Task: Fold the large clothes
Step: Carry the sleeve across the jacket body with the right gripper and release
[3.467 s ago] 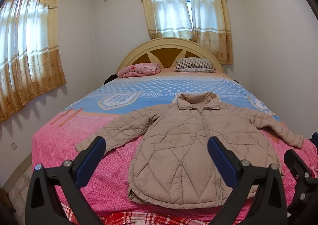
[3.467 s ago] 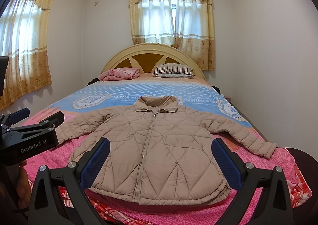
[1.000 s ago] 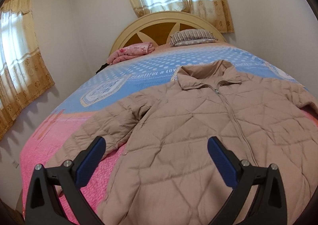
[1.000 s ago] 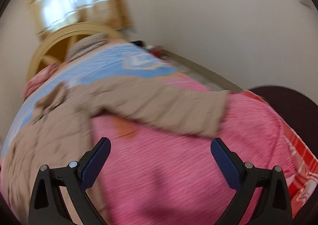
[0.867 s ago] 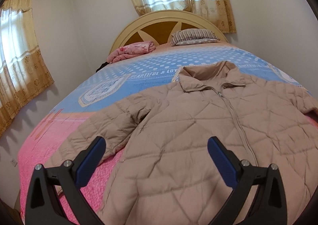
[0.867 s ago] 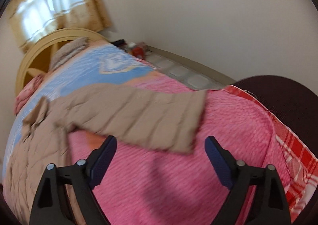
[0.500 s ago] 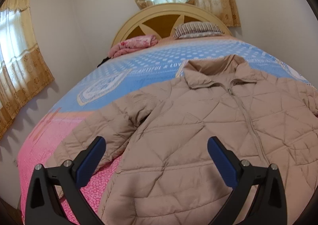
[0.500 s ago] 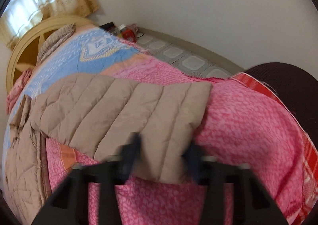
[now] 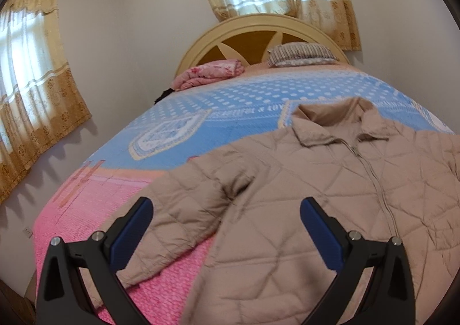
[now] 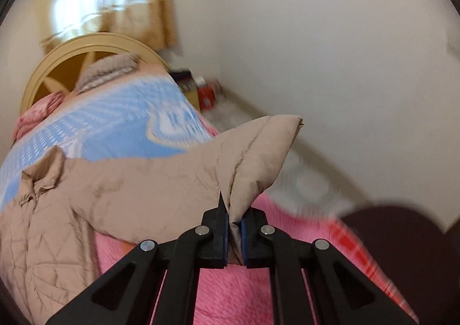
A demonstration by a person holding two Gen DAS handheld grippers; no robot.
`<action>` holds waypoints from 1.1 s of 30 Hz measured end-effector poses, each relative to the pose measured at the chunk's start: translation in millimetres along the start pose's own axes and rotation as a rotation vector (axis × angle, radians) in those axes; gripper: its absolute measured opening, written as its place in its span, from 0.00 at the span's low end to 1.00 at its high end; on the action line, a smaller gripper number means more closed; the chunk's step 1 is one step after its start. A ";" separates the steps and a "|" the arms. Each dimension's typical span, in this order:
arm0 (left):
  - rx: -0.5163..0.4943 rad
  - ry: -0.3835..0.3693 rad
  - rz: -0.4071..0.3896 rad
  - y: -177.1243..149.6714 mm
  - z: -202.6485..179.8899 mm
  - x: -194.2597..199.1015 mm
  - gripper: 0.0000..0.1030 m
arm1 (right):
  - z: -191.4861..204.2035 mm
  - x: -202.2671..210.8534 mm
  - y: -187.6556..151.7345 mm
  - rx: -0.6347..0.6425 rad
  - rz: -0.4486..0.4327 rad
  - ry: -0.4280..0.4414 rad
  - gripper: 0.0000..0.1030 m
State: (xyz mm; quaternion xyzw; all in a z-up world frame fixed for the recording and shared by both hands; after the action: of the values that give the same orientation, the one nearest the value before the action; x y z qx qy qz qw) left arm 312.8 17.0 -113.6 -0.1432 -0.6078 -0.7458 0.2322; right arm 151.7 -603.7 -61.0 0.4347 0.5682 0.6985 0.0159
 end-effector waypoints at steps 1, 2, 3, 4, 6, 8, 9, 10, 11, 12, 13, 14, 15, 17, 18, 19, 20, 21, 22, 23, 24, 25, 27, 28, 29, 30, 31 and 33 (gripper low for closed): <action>0.007 0.007 0.001 0.6 3.9 -2.2 1.00 | 16.2 13.2 11.3 0.037 -0.038 0.016 0.05; 0.014 0.014 0.005 0.7 7.3 -4.8 1.00 | 34.2 25.6 21.7 0.074 -0.073 0.032 0.05; 0.027 0.020 0.015 0.4 12.4 -8.5 1.00 | 48.9 37.2 29.4 0.107 -0.102 0.047 0.05; 0.036 0.021 0.022 0.2 15.3 -10.5 1.00 | 64.7 47.9 35.3 0.142 -0.131 0.059 0.04; 0.048 0.021 0.025 -0.7 20.3 -11.3 1.00 | 103.3 73.0 46.0 0.228 -0.193 0.091 0.04; 0.043 0.025 0.015 -0.6 21.9 -8.9 1.00 | 147.8 96.4 51.0 0.318 -0.241 0.138 0.04; 0.039 0.029 0.011 -0.6 23.6 -8.1 1.00 | 165.4 105.0 50.5 0.353 -0.257 0.156 0.04; 0.038 0.029 0.009 -0.5 25.2 -7.0 1.00 | 184.9 114.0 49.4 0.392 -0.272 0.178 0.04; 0.041 0.029 0.007 0.0 27.8 -6.2 1.00 | 206.3 123.3 46.8 0.431 -0.286 0.206 0.04; 0.044 0.029 0.005 1.0 31.2 -5.9 1.00 | 223.8 128.3 44.3 0.456 -0.294 0.228 0.04; 0.051 0.033 0.003 1.9 35.1 -5.4 1.00 | 245.5 134.3 40.0 0.489 -0.300 0.256 0.04; 0.056 0.035 0.001 2.6 38.3 -5.0 1.00 | 266.8 139.2 34.4 0.524 -0.305 0.285 0.04; 0.062 0.038 -0.002 3.5 42.3 -4.7 1.00 | 283.5 140.3 29.1 0.550 -0.307 0.306 0.04; 0.073 0.051 -0.008 4.6 51.5 -5.1 1.00 | 317.3 144.2 10.3 0.606 -0.307 0.354 0.04; 0.079 0.056 -0.009 4.9 56.5 -5.7 1.00 | 335.3 144.2 -0.5 0.629 -0.299 0.385 0.04; 0.083 0.061 -0.009 4.6 60.4 -6.2 1.00 | 349.6 141.8 -7.5 0.644 -0.291 0.407 0.04; 0.089 0.067 -0.006 4.1 64.7 -7.7 1.00 | 369.5 140.2 -20.5 0.665 -0.283 0.433 0.04; 0.092 0.072 -0.002 3.6 68.2 -9.7 1.00 | 376.6 136.5 -27.2 0.675 -0.275 0.450 0.04; 0.091 0.077 0.002 2.8 69.7 -10.5 1.00 | 390.3 131.8 -37.8 0.682 -0.260 0.476 0.04; 0.088 0.085 0.006 2.4 72.5 -12.4 1.00 | 402.2 125.9 -47.4 0.686 -0.243 0.497 0.04; 0.084 0.091 0.005 2.1 75.0 -12.7 1.00 | 410.6 122.8 -55.1 0.689 -0.235 0.508 0.04; 0.081 0.095 0.002 1.9 76.7 -12.5 1.00 | 420.5 117.5 -62.9 0.692 -0.225 0.519 0.04; 0.075 0.109 -0.003 1.2 81.4 -13.3 1.00 | 436.2 105.1 -75.3 0.679 -0.195 0.544 0.04; 0.073 0.115 -0.001 0.0 83.7 -14.8 1.00 | 443.2 98.3 -80.5 0.672 -0.180 0.552 0.04; 0.072 0.120 0.003 -1.6 85.9 -16.5 1.00 | 448.7 92.7 -84.1 0.667 -0.167 0.557 0.04; 0.073 0.122 0.007 -2.9 88.6 -18.1 1.00 | 451.8 89.8 -86.4 0.660 -0.156 0.563 0.04; 0.074 0.127 0.012 -4.4 91.0 -19.7 1.00 | 456.3 83.6 -90.1 0.653 -0.140 0.571 0.04; 0.075 0.134 0.023 -8.0 94.6 -23.5 1.00 | 462.7 81.8 -98.0 0.655 -0.126 0.576 0.04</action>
State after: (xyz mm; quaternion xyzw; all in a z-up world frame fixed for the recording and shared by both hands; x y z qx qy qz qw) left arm 322.2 114.3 -111.1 -0.0909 -0.6168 -0.7276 0.2860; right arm 343.9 -166.0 -102.9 0.1690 0.7663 0.5720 -0.2390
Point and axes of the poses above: each gripper's, at about its wrist camera, not at the fingertips, and x roughly against the way its jaws point, z to its left, y to its top, the point moved 7 cm from there along -x, roughly the way its jaws point, and after that the axes turned 1 degree about y, right-handed, at the moved point
